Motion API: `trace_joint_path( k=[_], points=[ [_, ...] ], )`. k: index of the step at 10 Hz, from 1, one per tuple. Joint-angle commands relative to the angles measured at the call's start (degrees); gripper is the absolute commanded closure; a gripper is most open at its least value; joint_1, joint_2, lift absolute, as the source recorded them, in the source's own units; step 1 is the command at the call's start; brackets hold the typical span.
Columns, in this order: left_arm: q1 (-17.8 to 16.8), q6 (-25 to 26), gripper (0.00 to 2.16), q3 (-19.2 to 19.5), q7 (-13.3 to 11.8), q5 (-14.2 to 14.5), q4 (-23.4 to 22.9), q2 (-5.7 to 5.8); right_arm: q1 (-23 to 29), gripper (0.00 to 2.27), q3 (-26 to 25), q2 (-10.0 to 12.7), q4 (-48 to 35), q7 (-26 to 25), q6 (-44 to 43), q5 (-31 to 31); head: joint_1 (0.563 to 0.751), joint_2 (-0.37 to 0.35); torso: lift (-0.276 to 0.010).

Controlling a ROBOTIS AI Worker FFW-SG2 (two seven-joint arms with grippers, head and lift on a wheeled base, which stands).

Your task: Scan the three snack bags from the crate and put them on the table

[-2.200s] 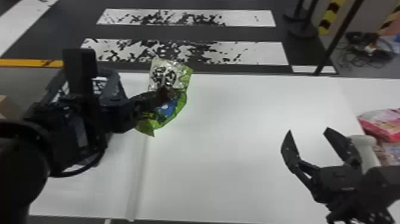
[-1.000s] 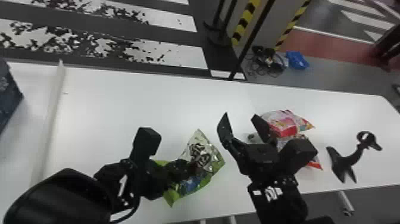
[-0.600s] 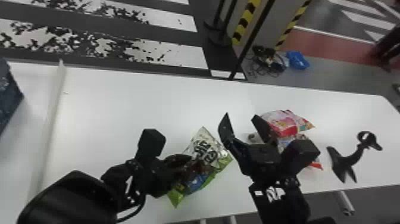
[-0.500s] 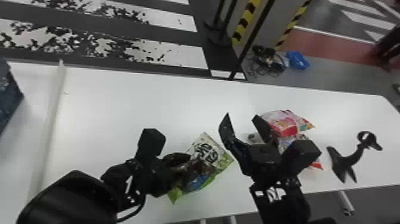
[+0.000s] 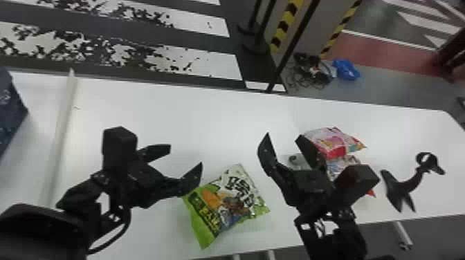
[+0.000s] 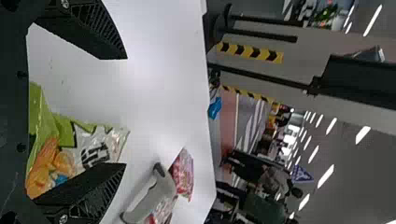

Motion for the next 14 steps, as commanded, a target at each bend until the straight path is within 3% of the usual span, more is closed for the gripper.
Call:
trace_joint_path(
  k=[1, 3, 4, 6, 8, 11, 13, 14],
  points=[
    [2.83, 0.90, 0.03, 6.76, 2.13, 1.13, -4.95, 0.78, -0.13, 0.13, -0.03, -0.23, 0.07, 0.52, 0.35, -0.53, 0.695, -0.350, -0.094],
    [6.88, 2.30, 0.03, 16.07, 2.92, 5.96, -10.49, 1.39, -0.48, 0.13, -0.03, -0.41, 0.16, 0.96, 1.05, -0.53, 0.695, -0.335, -0.094],
    [9.16, 2.30, 0.03, 19.15, 3.71, 6.40, -14.09, 1.30, -0.66, 0.13, 0.32, -0.41, 0.25, 2.01, 2.11, -0.26, 0.695, -0.281, -0.094],
    [12.06, 2.13, 0.03, 23.81, 4.32, 7.46, -18.48, 1.22, -0.75, 0.13, 2.43, -0.41, 0.69, 2.80, 3.16, 0.97, 0.695, -0.178, -0.094],
    [14.87, 2.30, 0.03, 27.06, 4.32, 8.78, -22.44, 0.95, -2.42, 0.13, 4.10, -0.32, 1.39, 7.37, 11.25, 3.08, 0.695, -0.107, -0.094],
    [16.98, 1.77, 0.03, 28.03, 5.11, 9.04, -27.98, 1.22, -1.01, 0.12, 8.23, -0.32, -2.03, 9.92, 18.81, 9.23, 0.695, 0.000, -0.094],
    [17.34, -9.30, 0.03, 27.94, 5.20, 8.86, -24.64, 2.01, 0.92, 0.12, 10.87, -0.23, -3.70, 9.66, 22.50, 12.31, 0.695, 0.036, -0.094],
    [16.63, -11.23, 0.03, 27.68, 5.11, 8.60, -21.74, 2.45, 1.80, 0.13, 12.89, -0.14, -4.67, 8.16, 25.14, 13.36, 0.695, 0.060, -0.094]
  ],
)
